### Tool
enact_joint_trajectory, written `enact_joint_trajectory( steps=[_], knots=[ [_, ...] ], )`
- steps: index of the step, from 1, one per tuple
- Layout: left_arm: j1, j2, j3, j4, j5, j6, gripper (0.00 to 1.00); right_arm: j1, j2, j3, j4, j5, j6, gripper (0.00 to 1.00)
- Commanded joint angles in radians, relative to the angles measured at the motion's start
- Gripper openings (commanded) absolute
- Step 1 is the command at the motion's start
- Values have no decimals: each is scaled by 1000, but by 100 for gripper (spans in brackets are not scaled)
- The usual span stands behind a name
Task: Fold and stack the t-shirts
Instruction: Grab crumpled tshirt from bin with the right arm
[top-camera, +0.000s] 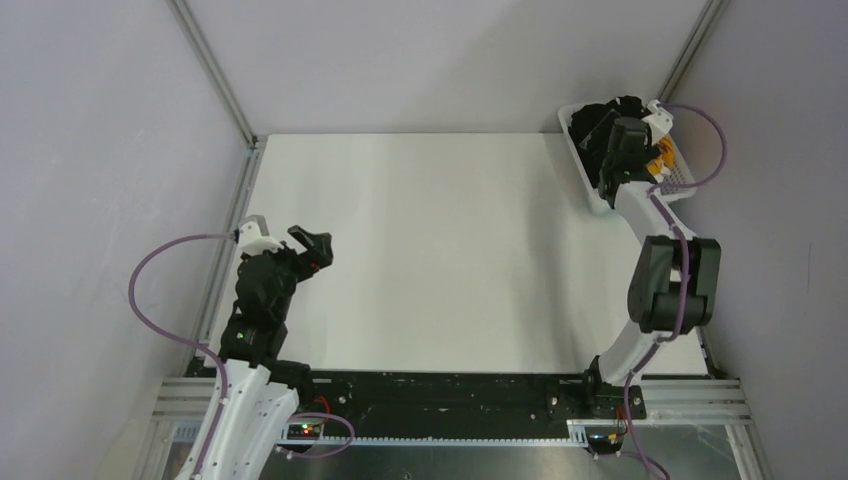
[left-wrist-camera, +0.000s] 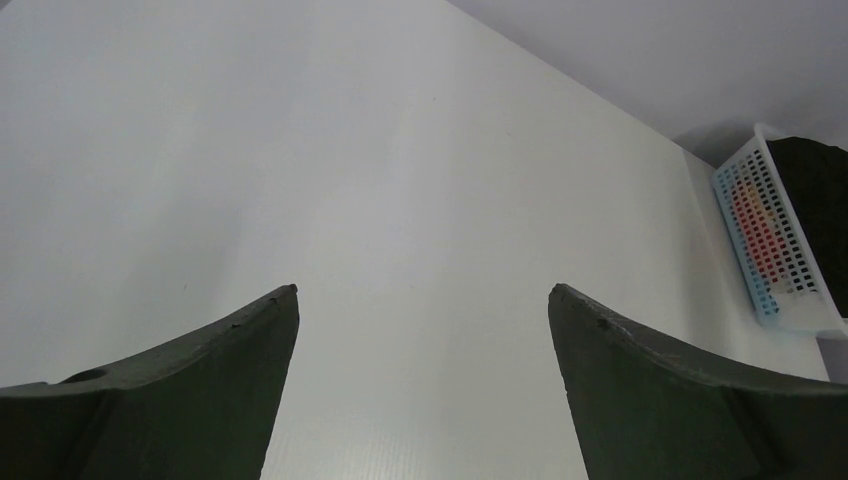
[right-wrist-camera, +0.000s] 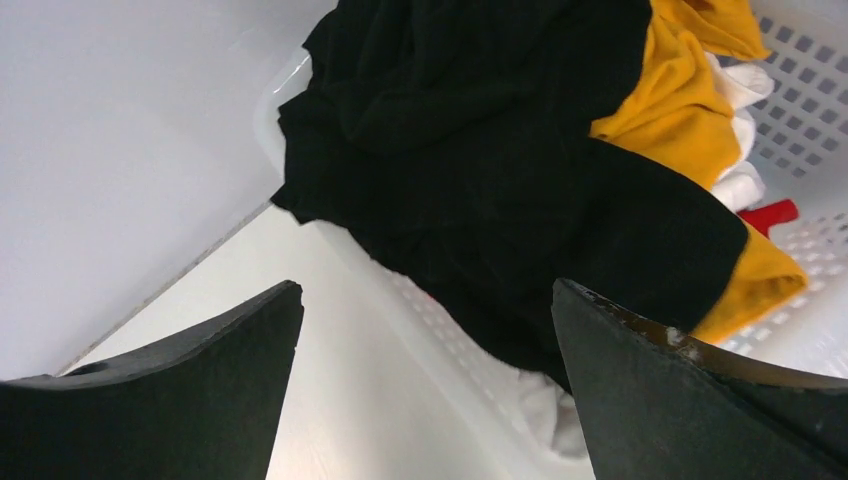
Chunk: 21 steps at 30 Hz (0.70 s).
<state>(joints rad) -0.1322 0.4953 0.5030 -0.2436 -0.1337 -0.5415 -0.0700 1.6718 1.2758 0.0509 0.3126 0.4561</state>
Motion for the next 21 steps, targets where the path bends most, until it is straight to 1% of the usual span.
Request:
enact_joint_trajectory(
  steps=[1, 5, 8, 10, 12, 13, 14, 15, 16, 17, 18, 19, 20, 21],
  knots=[
    [8, 8, 1, 17, -25, -5, 98, -9, 108, 121, 61, 84, 25, 99],
    [7, 22, 1, 16, -32, -7, 98, -10, 193, 154, 107, 93, 31, 99],
    [9, 30, -7, 13, -30, -5, 98, -13, 272, 218, 115, 86, 28, 99],
    [9, 33, -9, 11, -39, -6, 98, -13, 319, 274, 92, 70, 37, 97],
    [7, 36, -7, 10, -49, -6, 98, -14, 360, 321, 84, 35, 37, 89],
    [7, 38, -6, 9, -50, -4, 98, -14, 380, 347, 87, 19, 31, 80],
    [9, 41, -3, 8, -52, -4, 98, -14, 386, 360, 90, -12, 25, 73],
    [7, 43, -3, 8, -54, -3, 98, -14, 392, 385, 86, -24, 21, 59],
    [8, 46, -1, 7, -57, -3, 98, -14, 389, 397, 77, -42, 18, 50],
    [7, 47, 0, 6, -57, -2, 98, -14, 383, 413, 75, -49, 6, 34],
    [8, 51, 1, 6, -57, -2, 98, -14, 360, 416, 75, -56, 0, 25],
    [7, 53, 1, 6, -57, -3, 98, -14, 344, 414, 81, -58, -14, 7],
    [7, 53, 2, 6, -57, -2, 98, -14, 309, 411, 87, -60, -28, 0],
    [7, 55, 2, 6, -58, -2, 98, -13, 289, 403, 97, -59, -37, 0]
  ],
)
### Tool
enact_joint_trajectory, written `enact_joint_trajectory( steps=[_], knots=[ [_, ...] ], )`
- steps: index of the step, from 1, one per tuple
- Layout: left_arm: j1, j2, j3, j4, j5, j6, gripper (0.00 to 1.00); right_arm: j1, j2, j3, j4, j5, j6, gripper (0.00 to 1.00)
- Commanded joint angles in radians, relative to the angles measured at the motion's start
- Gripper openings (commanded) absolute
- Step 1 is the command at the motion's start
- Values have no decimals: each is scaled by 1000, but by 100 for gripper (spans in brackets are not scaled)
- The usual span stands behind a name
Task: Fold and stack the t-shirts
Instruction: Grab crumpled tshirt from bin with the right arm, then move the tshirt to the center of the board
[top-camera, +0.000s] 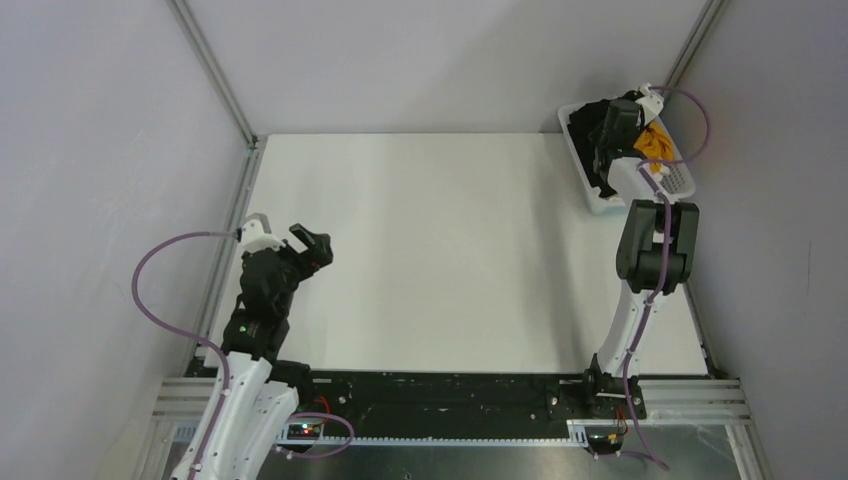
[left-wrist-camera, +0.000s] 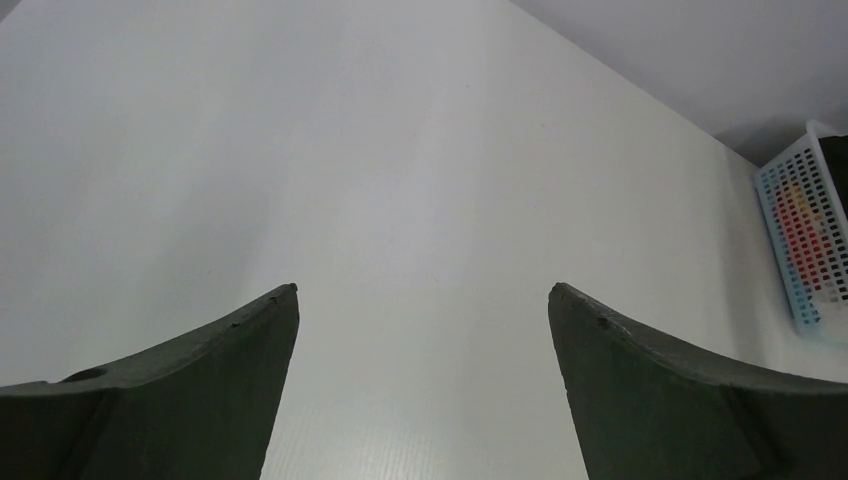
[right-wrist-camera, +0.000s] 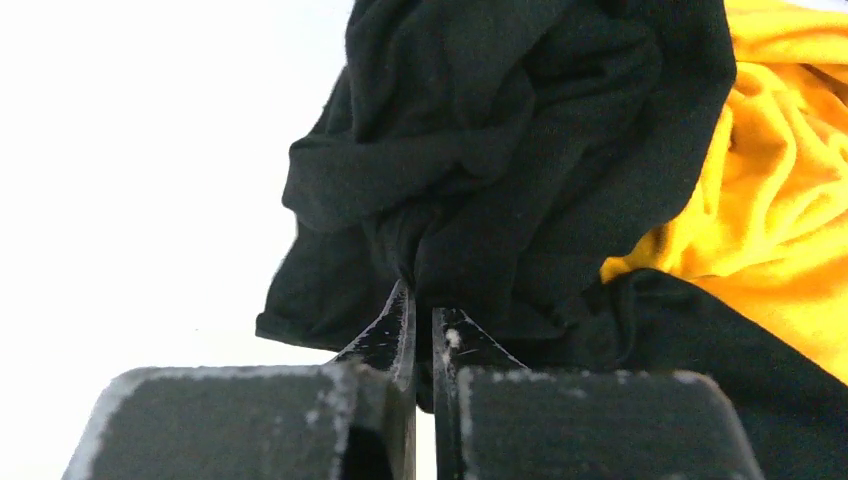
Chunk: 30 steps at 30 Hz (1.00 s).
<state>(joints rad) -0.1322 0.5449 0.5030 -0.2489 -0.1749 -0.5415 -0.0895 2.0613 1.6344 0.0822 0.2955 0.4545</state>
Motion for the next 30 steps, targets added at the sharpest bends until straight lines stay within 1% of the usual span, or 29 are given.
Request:
enact_joint_trajectory(
  steps=[1, 5, 8, 11, 13, 15, 16, 17, 18, 19, 20, 21, 23, 25, 28, 29, 30],
  knots=[
    [8, 5, 1, 11, -17, -2, 98, 6, -142, 41, 68, -41, -49, 0],
    [8, 3, 2, 9, -10, -5, 98, 6, -263, 54, 60, -65, -87, 0],
    [8, -8, 0, 9, -1, -6, 98, 7, -360, 65, 71, -116, -91, 0],
    [7, -19, -2, 7, 2, -5, 98, 9, -423, 94, 96, -166, -80, 0],
    [7, -30, -4, 7, 4, -5, 98, 11, -459, 133, 100, -232, -59, 0],
    [8, -45, -6, 4, 7, -6, 98, 13, -486, 187, 64, -389, -6, 0],
    [8, -49, -7, 4, 7, -9, 98, 16, -501, 209, 51, -436, 38, 0],
    [7, -53, -7, 4, 4, -10, 98, 29, -506, 248, 30, -528, 54, 0],
    [8, -55, -6, 3, 3, -11, 98, 38, -521, 265, 22, -567, 78, 0],
    [9, -56, -2, 1, 8, -11, 98, 62, -528, 295, 7, -628, 85, 0],
    [8, -57, 1, -1, 12, -12, 98, 75, -546, 308, -2, -653, 93, 0],
    [9, -57, 6, -2, 19, -14, 98, 114, -568, 326, -15, -690, 95, 0],
    [9, -61, 12, -2, 14, -24, 98, 169, -602, 334, -25, -729, 98, 0],
    [9, -65, 10, -1, -19, -38, 98, 227, -633, 334, -37, -762, 109, 0],
    [9, -79, 9, -7, -20, -60, 98, 354, -668, 325, -62, -775, 93, 0],
    [9, -83, 6, -8, -20, -88, 98, 383, -685, 320, -67, -768, 70, 0],
    [9, -90, 4, -8, -33, -101, 98, 444, -693, 304, -75, -738, 59, 0]
  ],
)
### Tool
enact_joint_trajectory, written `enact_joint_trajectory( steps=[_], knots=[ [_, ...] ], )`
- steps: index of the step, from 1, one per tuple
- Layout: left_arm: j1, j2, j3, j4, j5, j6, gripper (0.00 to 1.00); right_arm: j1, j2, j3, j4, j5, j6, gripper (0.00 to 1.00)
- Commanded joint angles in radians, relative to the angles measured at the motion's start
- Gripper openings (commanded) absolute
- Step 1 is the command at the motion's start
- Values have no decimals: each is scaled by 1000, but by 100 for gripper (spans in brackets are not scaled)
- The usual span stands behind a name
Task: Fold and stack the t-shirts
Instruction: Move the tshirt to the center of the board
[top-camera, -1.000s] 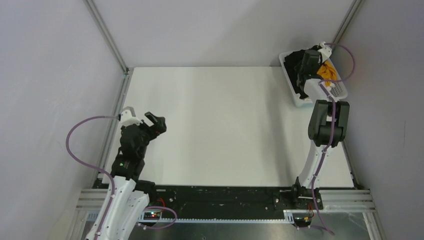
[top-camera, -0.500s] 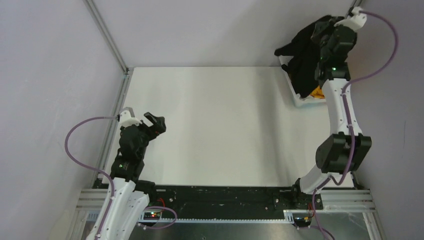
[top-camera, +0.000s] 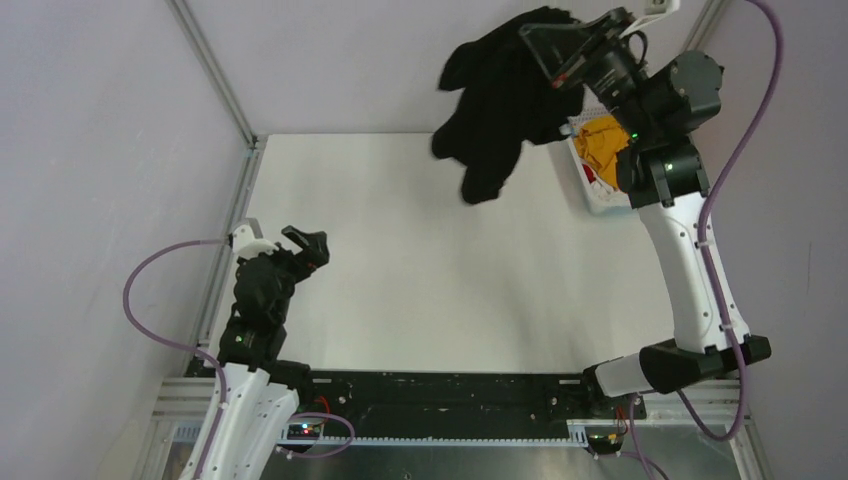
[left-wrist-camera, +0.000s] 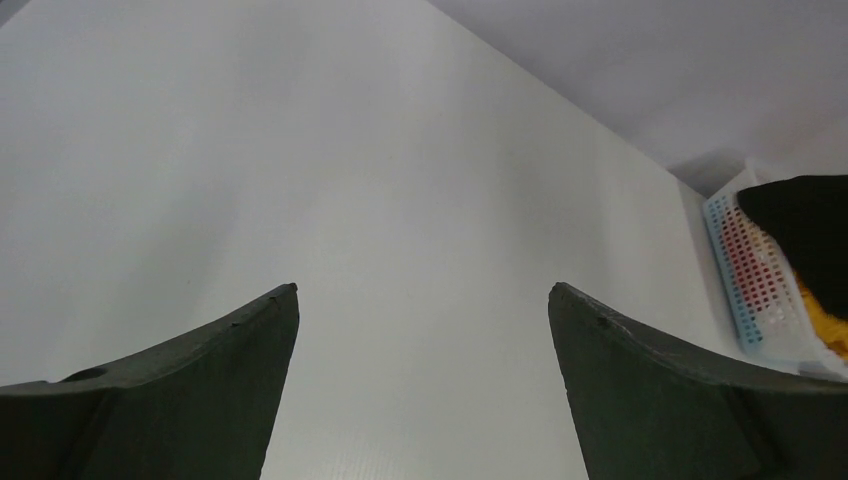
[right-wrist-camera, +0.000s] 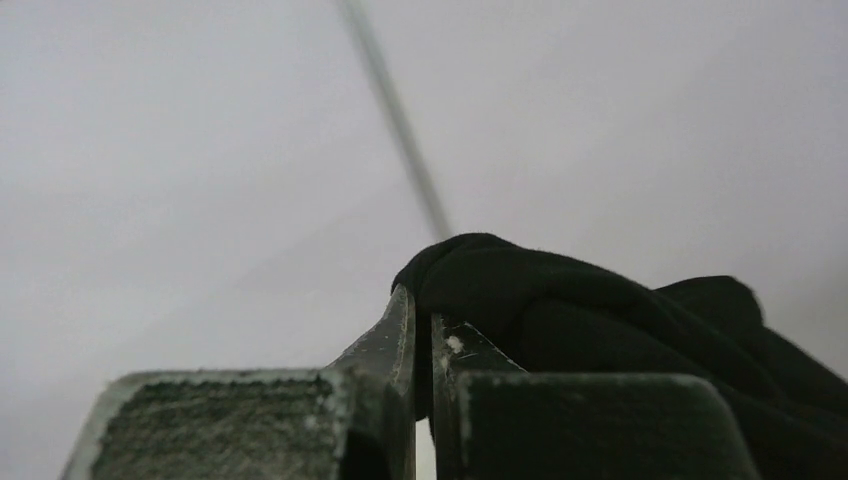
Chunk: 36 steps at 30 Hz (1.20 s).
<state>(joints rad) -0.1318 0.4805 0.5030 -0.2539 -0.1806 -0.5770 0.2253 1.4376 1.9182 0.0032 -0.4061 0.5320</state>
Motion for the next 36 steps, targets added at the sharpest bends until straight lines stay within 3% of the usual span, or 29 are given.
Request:
enact_joint_trajectory(
  steps=[1, 4, 6, 12, 15, 17, 19, 20, 22, 27, 34, 36],
  knots=[
    [9, -29, 0, -3, -36, -92, 98, 183, -82, 6, -20, -13, -34, 0],
    [11, -58, -12, -5, 5, -126, 98, 274, -132, -62, -111, 118, -51, 0],
    [10, -81, -28, -1, 73, -144, 98, 318, -194, -195, -81, 195, -47, 0],
    [10, -126, -99, -1, 238, -197, 98, 343, -379, -795, 24, 505, 48, 0],
    [10, -109, -140, -1, 273, -240, 98, 323, -341, -932, -53, 671, 51, 1],
    [11, -73, -151, -1, 277, -253, 98, 270, -263, -961, -125, 705, 52, 7],
    [8, -22, -153, -1, 296, -259, 98, 205, -178, -964, -159, 713, 47, 30],
    [6, 13, -153, -2, 312, -260, 98, 164, -151, -964, -164, 727, 44, 71],
    [-20, 67, -152, 0, 312, -263, 98, 109, -95, -965, -174, 733, 53, 95],
    [-287, 196, -125, -1, 194, -240, 98, 91, -113, -965, -240, 778, 36, 100],
    [-553, 335, -125, -22, 97, -228, 98, 259, -360, -1037, -482, 938, 87, 99],
    [-617, 342, -143, -40, 49, -225, 98, 297, -440, -1104, -489, 907, 122, 99]
  ],
)
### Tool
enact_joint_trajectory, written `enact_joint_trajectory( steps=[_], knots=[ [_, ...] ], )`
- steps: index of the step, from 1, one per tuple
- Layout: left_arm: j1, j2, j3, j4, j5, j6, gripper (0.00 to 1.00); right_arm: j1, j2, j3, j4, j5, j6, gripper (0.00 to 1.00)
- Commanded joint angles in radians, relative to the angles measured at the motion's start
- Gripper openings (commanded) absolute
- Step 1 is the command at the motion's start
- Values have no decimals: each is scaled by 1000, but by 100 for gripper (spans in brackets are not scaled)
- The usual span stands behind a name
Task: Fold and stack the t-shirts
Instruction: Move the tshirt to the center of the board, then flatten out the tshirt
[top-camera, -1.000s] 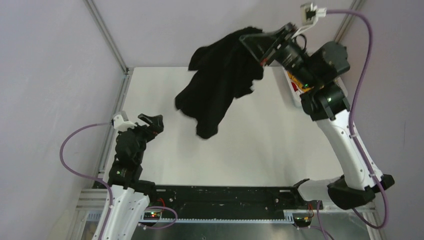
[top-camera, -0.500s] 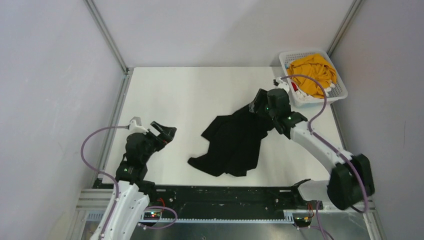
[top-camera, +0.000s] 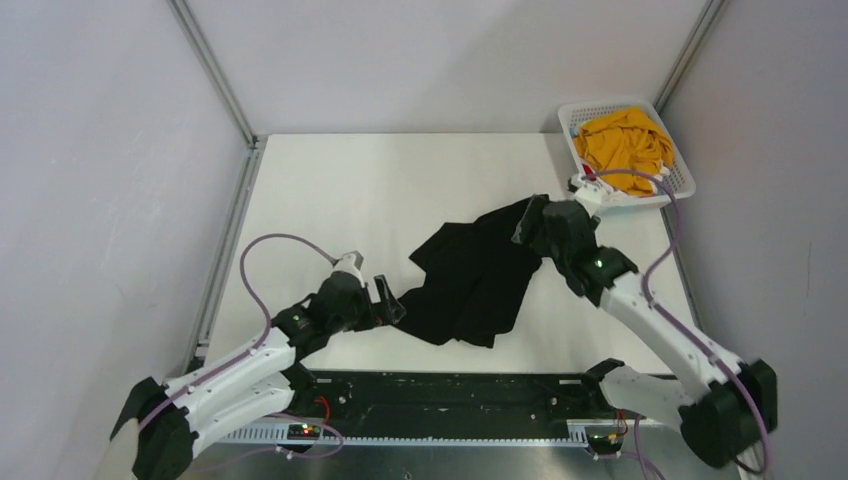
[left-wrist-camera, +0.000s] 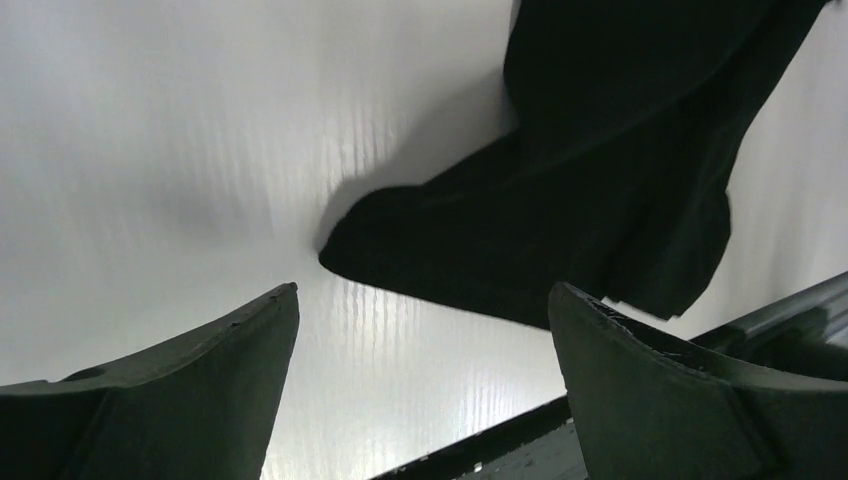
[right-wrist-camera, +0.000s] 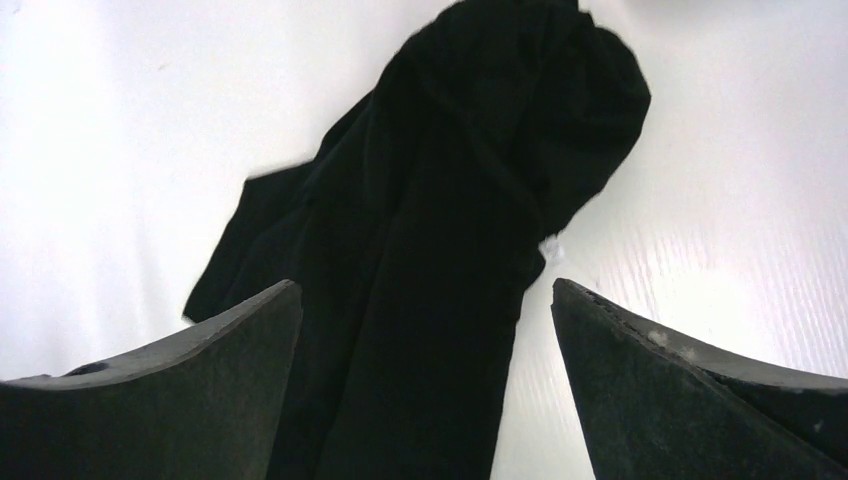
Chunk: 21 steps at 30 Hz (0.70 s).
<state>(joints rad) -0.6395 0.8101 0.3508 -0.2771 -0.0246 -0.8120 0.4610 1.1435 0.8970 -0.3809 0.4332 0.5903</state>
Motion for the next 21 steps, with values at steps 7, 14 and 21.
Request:
enact_joint_trajectory(
  steps=[7, 14, 21],
  knots=[
    [-270, 115, 54, -33, -256, 69, 98, 84, -280, -252, -44, -86, 102, 99],
    [-273, 379, 223, -35, -337, 117, 98, 123, -246, -270, -20, -99, 90, 100],
    [-275, 572, 299, -35, -325, 120, 89, 153, -246, -278, -41, -80, 109, 99]
  ],
)
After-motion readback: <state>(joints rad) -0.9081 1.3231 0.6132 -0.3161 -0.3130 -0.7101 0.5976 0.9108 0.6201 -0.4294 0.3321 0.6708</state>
